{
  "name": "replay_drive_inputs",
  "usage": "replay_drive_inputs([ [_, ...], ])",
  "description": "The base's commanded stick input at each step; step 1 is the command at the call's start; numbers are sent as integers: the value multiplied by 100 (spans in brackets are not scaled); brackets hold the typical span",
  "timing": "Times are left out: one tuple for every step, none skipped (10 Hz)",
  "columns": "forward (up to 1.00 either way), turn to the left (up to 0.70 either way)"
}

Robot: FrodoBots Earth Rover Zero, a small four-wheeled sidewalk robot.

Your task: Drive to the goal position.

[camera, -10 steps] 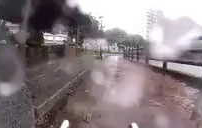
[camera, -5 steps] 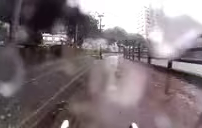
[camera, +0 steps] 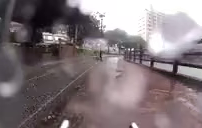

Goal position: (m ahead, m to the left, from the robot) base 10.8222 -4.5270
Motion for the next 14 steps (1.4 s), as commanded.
replay_drive_inputs([
  [70, 0],
  [70, 0],
  [70, 0],
  [70, -10],
  [70, -27],
  [70, -27],
  [70, -13],
  [70, 0],
  [70, 0],
  [70, 0],
  [70, 0],
  [70, 0],
  [70, 0],
  [70, 0],
])
